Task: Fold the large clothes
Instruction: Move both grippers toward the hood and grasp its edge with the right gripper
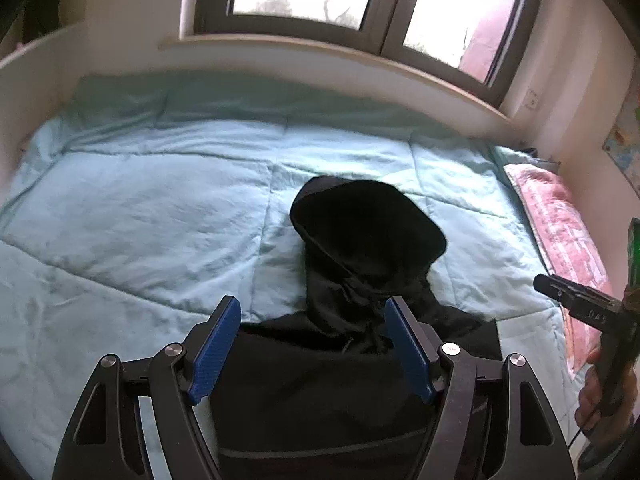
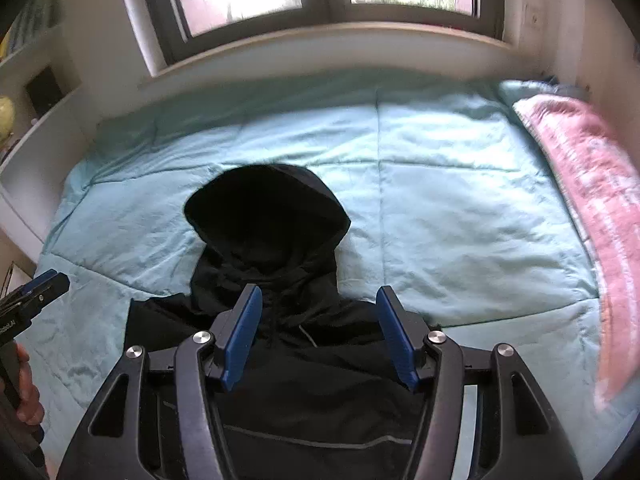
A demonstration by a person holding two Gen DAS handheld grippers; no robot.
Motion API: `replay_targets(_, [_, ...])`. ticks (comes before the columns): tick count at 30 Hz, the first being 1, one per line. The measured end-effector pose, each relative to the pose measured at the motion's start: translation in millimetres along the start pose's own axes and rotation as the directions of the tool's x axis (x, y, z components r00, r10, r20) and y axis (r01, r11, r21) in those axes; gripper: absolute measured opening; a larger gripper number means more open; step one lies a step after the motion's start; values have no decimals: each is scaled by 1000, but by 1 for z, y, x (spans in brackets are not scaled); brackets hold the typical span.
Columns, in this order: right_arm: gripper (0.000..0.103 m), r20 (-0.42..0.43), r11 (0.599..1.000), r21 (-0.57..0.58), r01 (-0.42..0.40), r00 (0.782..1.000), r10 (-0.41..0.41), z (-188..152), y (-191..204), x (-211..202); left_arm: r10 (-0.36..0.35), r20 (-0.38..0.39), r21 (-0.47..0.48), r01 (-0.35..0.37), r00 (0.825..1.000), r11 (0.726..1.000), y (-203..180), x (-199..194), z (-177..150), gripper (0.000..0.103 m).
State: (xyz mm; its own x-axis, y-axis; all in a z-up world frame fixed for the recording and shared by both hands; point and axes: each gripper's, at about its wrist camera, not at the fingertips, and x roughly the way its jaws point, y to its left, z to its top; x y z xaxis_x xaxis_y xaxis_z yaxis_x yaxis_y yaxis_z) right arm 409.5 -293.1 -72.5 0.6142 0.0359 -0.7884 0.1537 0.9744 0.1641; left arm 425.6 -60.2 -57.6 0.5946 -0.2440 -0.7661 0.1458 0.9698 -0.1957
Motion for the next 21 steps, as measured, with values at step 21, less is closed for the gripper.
replay_targets(21, [64, -148, 1000, -18, -10, 989, 7, 64, -20, 198, 1, -118, -38, -5, 993, 999, 17, 211, 79, 76])
